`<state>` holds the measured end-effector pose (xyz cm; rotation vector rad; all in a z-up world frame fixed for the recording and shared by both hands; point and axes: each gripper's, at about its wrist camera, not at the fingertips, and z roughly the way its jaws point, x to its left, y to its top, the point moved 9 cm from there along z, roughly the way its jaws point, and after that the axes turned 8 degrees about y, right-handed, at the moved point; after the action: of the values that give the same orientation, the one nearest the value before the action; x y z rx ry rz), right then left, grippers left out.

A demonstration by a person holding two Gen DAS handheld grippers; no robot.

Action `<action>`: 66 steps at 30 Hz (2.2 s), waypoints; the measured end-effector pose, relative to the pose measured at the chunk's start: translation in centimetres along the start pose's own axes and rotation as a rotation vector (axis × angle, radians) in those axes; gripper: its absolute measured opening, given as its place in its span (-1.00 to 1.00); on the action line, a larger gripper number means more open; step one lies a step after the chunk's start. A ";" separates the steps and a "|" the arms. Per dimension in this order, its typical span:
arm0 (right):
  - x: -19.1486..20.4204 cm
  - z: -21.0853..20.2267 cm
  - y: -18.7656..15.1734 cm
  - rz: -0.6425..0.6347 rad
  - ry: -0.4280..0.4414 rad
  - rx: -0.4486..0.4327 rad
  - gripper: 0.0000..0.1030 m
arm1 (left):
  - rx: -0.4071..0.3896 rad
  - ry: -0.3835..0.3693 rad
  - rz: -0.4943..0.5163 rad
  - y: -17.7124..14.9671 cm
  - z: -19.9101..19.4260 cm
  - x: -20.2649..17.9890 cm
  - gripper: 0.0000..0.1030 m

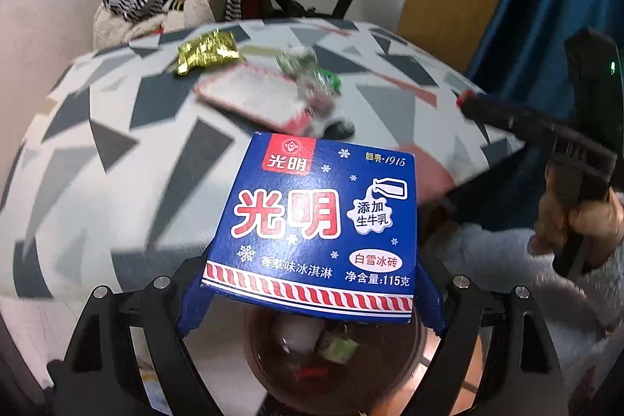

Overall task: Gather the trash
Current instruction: 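Drop the blue box into the brown bin with the left gripper while the right gripper drops the lighter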

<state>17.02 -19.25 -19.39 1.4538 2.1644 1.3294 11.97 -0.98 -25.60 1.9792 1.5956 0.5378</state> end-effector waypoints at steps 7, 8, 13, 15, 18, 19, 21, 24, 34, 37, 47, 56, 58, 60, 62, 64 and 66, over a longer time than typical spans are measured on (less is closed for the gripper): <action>0.3 -1.3 -1.4 -0.001 0.009 0.010 0.62 | 0.116 0.001 0.072 -5.0 1.9 -2.4 0.60; 0.2 -1.4 -1.6 0.003 0.007 0.011 0.62 | 0.135 -0.003 0.081 -5.6 2.4 -2.7 0.60; -0.3 -1.8 -1.9 0.021 0.001 0.010 0.62 | 0.207 -0.061 0.078 -7.2 4.9 -3.9 0.68; -0.5 -2.0 -1.8 0.021 -0.003 0.005 0.62 | 0.196 -0.082 0.072 -6.8 5.5 -4.2 0.81; -0.7 -2.2 -1.9 0.024 -0.012 0.003 0.62 | 0.174 -0.075 0.046 -5.7 5.5 -4.1 0.82; -0.8 -2.2 -2.1 0.030 -0.014 0.005 0.62 | 0.153 -0.080 0.025 -5.1 5.2 -4.0 0.82; -0.9 -2.3 -2.3 0.040 -0.014 0.010 0.62 | 0.097 -0.079 -0.019 -3.8 3.9 -3.3 0.82; -0.9 -2.0 -3.1 0.049 -0.011 0.026 0.62 | 0.023 -0.048 -0.055 -2.3 1.8 -2.1 0.82; 2.6 1.7 -8.5 0.028 0.053 0.151 0.62 | -0.145 0.116 -0.148 -1.7 -4.8 1.6 0.84; 4.6 3.5 -10.8 -0.020 0.089 0.227 0.62 | -0.162 0.155 -0.169 -2.0 -5.8 2.7 0.86; 7.9 8.7 -14.7 -0.120 0.127 0.397 0.62 | -0.182 0.244 -0.244 -2.9 -7.7 7.1 0.86; 9.7 8.3 -12.0 -0.117 0.164 0.334 0.83 | -0.184 0.270 -0.289 -3.5 -8.1 9.3 0.86; 9.2 7.2 -10.7 -0.114 0.145 0.296 0.85 | -0.192 0.259 -0.289 -3.4 -8.2 9.3 0.86; 8.6 6.1 -9.4 -0.108 0.120 0.251 0.89 | -0.199 0.247 -0.291 -3.2 -8.3 9.2 0.86; 7.7 5.1 -8.4 -0.103 0.087 0.221 0.89 | -0.207 0.245 -0.283 -2.9 -8.3 9.1 0.89; 6.7 4.2 -7.3 -0.097 0.051 0.199 0.89 | -0.207 0.243 -0.268 -2.5 -8.2 8.9 0.89; 5.5 3.4 -6.2 -0.084 0.023 0.179 0.89 | -0.207 0.231 -0.259 -2.2 -8.0 8.6 0.89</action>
<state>12.43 -13.51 -24.54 1.3964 2.3849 1.1560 7.29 9.05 -20.99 1.5754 1.8198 0.8141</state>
